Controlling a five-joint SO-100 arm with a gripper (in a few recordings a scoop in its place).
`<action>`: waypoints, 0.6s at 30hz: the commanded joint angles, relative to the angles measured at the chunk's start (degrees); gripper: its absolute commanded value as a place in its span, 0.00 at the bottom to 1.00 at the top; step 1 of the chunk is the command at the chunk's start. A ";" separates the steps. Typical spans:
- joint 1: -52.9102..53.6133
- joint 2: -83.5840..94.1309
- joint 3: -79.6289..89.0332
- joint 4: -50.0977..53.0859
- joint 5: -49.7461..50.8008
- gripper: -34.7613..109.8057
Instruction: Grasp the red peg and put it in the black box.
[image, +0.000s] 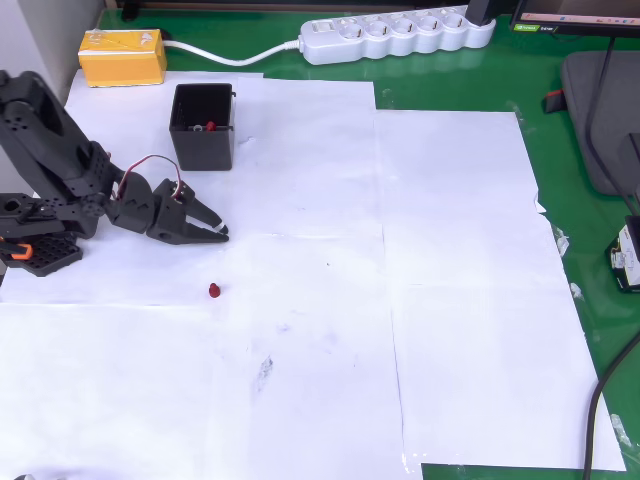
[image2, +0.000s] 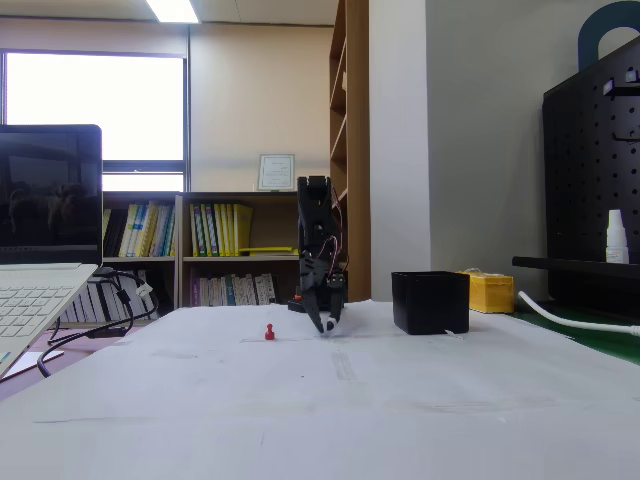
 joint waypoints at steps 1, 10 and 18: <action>1.49 1.49 -4.04 -3.25 -1.67 0.24; 5.89 2.90 -3.69 -1.49 -3.69 0.24; 8.26 3.25 -3.69 2.11 -8.79 0.24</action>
